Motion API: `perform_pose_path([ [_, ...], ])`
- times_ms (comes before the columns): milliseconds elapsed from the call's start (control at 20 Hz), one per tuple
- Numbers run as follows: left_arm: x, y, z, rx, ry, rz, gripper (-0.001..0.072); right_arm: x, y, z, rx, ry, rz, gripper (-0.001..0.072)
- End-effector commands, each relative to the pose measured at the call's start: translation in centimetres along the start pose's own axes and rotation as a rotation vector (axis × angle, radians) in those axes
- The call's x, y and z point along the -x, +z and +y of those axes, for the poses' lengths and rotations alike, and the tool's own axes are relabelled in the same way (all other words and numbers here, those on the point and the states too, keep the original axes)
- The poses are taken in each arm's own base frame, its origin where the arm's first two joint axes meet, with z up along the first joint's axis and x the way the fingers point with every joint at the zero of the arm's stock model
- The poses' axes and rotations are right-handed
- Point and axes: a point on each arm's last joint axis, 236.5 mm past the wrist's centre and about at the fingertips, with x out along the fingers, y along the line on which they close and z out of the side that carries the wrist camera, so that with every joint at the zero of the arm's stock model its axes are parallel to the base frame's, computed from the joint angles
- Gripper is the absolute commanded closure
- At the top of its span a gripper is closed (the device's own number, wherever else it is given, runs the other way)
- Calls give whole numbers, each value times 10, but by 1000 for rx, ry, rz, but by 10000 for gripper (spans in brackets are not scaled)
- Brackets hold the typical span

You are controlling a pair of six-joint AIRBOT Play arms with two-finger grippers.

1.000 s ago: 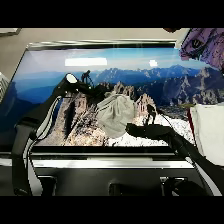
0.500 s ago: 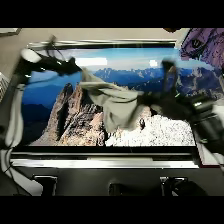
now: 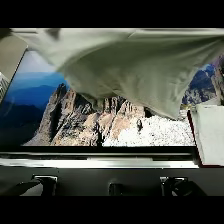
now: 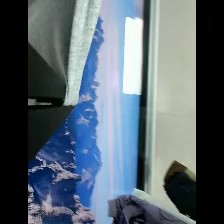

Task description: Fold the clothes and pants, and hang the long-sleeved shirts on hangers.

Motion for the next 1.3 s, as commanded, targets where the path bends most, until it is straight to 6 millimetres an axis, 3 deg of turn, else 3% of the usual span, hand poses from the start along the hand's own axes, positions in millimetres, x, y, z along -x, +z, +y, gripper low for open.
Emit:
perform_pose_path([
  [0, 61, 1, 0, 55, 66, -66, 693, 25, 19, -20, -37, -50, -73, 678],
  [100, 53, -4, 3, 103, 68, -48, 694, -5, 18, -24, -44, -113, -61, 678],
  [150, 41, -9, 6, 110, 70, -23, 693, -30, 12, -26, -42, -159, -38, 678],
  [200, 22, -17, 12, 120, 74, 11, 693, -59, 4, -25, -38, -196, -11, 677],
  [300, -27, -38, 26, 127, 89, 100, 693, -132, -26, -4, -16, -206, 65, 677],
  [400, -85, -67, 53, 135, 151, 200, 694, -213, -81, 24, -71, -194, 167, 676],
  [500, -144, -103, 87, 147, 234, 306, 694, -278, -149, 56, -132, -145, 282, 676],
  [550, -174, -123, 104, 155, 263, 351, 693, -305, -188, 76, -174, -101, 354, 676],
  [650, -230, -160, 128, 172, 284, 414, 693, -343, -262, 101, -314, -34, 507, 676],
  [750, -272, -199, 146, 190, 296, 472, 692, -359, -323, 112, -451, -11, 655, 676],
  [850, -302, -240, 159, 222, 299, 544, 691, -366, -355, 118, -483, 23, 732, 673],
  [950, -320, -273, 159, 275, 278, 608, 690, -369, -367, 121, -476, 45, 758, 647],
  [1050, -329, -292, 153, 330, 244, 647, 691, -366, -367, 127, -469, 73, 770, 613],
  [1100, -331, -295, 151, 346, 235, 653, 687, -363, -366, 131, -476, 89, 781, 536],
  [1150, -328, -292, 151, 353, 233, 654, 651, -359, -362, 134, -462, 108, 785, 422],
  [1200, -323, -286, 153, 353, 234, 657, 546, -352, -351, 134, -421, 135, 780, 353],
  [1250, -313, -275, 157, 335, 230, 666, 321, -342, -337, 131, -367, 170, 777, 279],
])
